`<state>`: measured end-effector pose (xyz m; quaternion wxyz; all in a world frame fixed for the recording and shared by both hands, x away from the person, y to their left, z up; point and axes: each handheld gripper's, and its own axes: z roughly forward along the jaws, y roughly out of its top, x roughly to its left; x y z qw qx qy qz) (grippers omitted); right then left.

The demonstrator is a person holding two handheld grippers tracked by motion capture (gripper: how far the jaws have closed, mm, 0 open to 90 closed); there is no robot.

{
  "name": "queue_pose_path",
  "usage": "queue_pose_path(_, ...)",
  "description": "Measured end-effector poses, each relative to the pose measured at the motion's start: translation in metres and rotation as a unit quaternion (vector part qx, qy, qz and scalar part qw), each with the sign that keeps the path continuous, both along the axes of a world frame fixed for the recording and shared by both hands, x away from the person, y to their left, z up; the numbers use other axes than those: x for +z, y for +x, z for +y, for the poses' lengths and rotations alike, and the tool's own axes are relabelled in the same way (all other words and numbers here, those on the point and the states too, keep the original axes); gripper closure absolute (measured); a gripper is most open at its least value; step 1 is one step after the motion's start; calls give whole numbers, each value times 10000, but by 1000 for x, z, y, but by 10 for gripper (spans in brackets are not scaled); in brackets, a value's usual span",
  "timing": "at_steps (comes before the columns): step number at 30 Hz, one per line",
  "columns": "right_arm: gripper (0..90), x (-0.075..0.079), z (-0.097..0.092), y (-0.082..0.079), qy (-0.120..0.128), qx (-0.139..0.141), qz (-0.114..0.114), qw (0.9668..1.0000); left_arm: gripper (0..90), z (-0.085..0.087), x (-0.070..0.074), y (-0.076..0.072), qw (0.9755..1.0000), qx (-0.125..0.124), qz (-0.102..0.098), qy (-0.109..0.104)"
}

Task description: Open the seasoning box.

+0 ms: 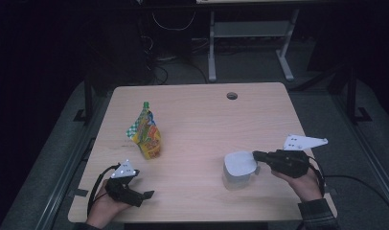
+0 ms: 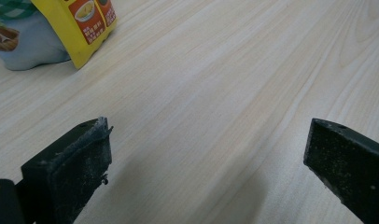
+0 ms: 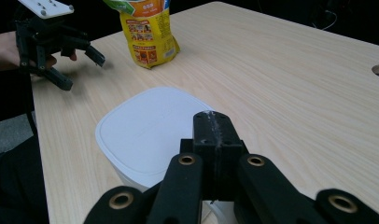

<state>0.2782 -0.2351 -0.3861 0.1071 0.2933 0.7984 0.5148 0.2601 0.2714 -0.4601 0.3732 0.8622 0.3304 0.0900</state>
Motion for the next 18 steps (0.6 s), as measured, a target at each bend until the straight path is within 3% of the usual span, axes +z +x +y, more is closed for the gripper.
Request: queue_pose_path(18, 899, -3, 3, 0, -78, 24, 49, 10000, 1, -1, 0, 0, 10000, -19, 18, -1)
